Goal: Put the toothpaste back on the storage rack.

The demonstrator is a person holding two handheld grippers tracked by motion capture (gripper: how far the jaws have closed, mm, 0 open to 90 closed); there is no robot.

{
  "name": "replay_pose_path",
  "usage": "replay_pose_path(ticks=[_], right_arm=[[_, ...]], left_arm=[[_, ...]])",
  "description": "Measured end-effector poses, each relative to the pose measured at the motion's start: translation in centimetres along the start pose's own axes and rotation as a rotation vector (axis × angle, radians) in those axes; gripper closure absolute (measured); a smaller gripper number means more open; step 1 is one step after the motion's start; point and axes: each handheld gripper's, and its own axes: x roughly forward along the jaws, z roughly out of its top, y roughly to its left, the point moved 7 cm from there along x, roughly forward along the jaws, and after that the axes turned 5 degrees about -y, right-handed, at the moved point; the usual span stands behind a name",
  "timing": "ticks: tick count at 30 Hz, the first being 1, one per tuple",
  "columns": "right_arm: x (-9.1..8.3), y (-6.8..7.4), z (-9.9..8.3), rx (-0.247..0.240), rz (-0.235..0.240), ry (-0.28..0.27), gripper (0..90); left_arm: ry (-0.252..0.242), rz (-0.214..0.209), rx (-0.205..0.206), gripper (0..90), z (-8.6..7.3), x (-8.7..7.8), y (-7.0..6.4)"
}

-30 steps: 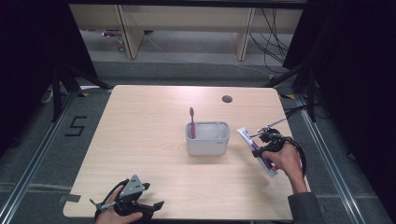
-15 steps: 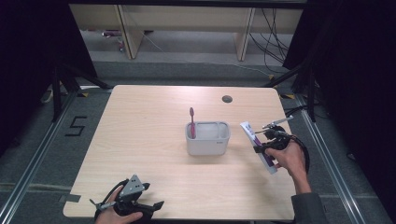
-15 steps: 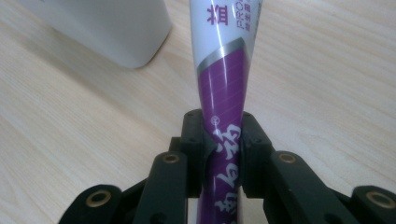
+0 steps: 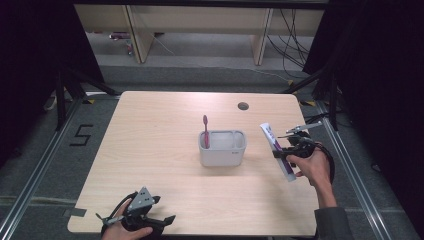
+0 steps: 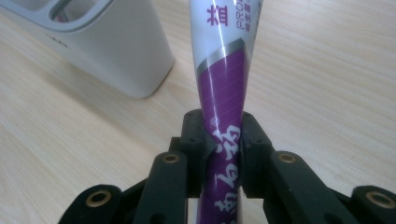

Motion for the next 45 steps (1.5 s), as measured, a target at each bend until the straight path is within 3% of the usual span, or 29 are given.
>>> replay_pose_path(ticks=[1,2,3,4,5,6,8,9,14,15,19,20,23,24,26,27,28,29,31,32,34,36,37,39,41,42,43,45], right_arm=[[-0.2,0.0,0.0,0.013,-0.006,0.018,75.6],[-0.2,-0.2,0.1,-0.006,-0.006,-0.008,75.7],[-0.1,-0.1,0.2,0.014,-0.005,-0.028,75.6],[-0.4,-0.1,0.1,0.018,-0.001,0.001,75.6],[-0.5,-0.3,0.3,0.007,-0.006,-0.019,75.6],[-0.3,0.0,0.4,0.039,0.004,-0.046,75.6],[-0.7,0.2,0.3,0.063,0.006,-0.015,75.6],[-0.6,0.2,0.4,0.061,0.010,-0.028,75.6],[-0.8,0.2,0.7,0.057,0.016,-0.048,75.6],[-0.7,0.1,0.8,0.036,0.012,-0.061,75.6],[-0.8,0.1,1.2,0.032,0.017,-0.083,75.6],[-0.9,-0.1,1.3,-0.007,0.013,-0.084,75.6],[-0.9,0.3,1.8,0.033,0.032,-0.129,75.6],[-1.0,0.2,1.9,0.019,0.030,-0.129,75.6],[-1.2,0.5,2.0,0.039,0.031,-0.117,75.6],[-1.0,0.7,2.3,0.038,0.046,-0.163,75.6],[-1.3,0.6,2.3,0.031,0.030,-0.130,75.6],[-1.3,0.4,2.5,0.003,0.028,-0.145,75.6],[-1.2,0.7,2.7,0.016,0.046,-0.156,75.6],[-1.2,0.7,2.8,0.010,0.044,-0.166,75.6],[-1.1,0.8,3.0,-0.003,0.043,-0.177,75.6],[-1.1,1.0,3.1,0.010,0.051,-0.184,75.6],[-1.0,0.8,3.2,-0.025,0.043,-0.191,75.6],[-1.0,1.1,3.3,-0.001,0.047,-0.199,75.6],[-1.1,0.9,3.5,-0.025,0.034,-0.202,75.6],[-1.0,1.2,3.5,-0.002,0.051,-0.205,75.6],[-1.1,1.0,3.6,-0.022,0.042,-0.201,75.6],[-1.1,1.3,3.8,0.002,0.046,-0.204,75.6]], left_arm=[[-0.002,0.001,0.000,16.2,0.0,0.0,0.0],[0.000,0.000,0.001,16.2,0.0,0.0,0.0],[0.000,-0.002,0.003,16.2,0.0,0.0,0.0],[0.000,-0.002,0.003,16.2,0.0,0.0,0.0],[-0.010,0.006,0.001,16.2,0.0,0.1,0.0],[0.001,-0.003,0.002,16.2,0.0,0.0,0.0],[-0.009,0.005,0.001,16.2,0.0,0.1,0.0],[0.008,0.008,0.010,16.2,0.0,0.0,0.1],[-0.005,0.007,0.000,16.2,0.0,0.1,-0.1],[-0.005,0.021,0.010,16.2,0.0,0.1,0.1],[-0.002,0.001,0.000,16.2,0.0,0.0,0.0],[0.000,0.000,0.002,16.2,0.0,0.0,0.0],[-0.008,0.012,0.003,16.2,0.0,0.1,0.0],[-0.008,0.012,0.003,16.2,0.0,0.1,0.0],[-0.001,-0.001,0.003,16.2,0.0,0.0,0.0],[0.000,-0.001,0.003,16.2,0.0,0.0,0.0],[0.000,-0.001,0.003,16.2,0.0,0.0,0.0],[0.000,-0.001,0.003,16.2,0.0,0.0,0.0],[-0.006,0.023,0.010,16.2,0.0,0.1,0.2],[-0.010,0.002,0.004,16.2,0.0,0.0,0.0],[-0.031,0.006,-0.016,16.2,0.1,0.2,-0.1],[-0.018,0.004,-0.001,16.2,0.1,0.1,0.0],[-0.018,0.003,-0.001,16.2,0.0,0.1,0.0],[-0.026,0.005,-0.016,16.2,0.1,0.1,-0.1],[-0.025,0.003,-0.013,16.2,0.1,0.2,-0.1],[-0.022,0.002,-0.009,16.2,0.1,0.1,-0.1],[-0.012,0.004,0.001,16.2,0.0,0.1,0.0],[-0.013,0.006,0.000,16.2,0.0,0.1,0.0]])
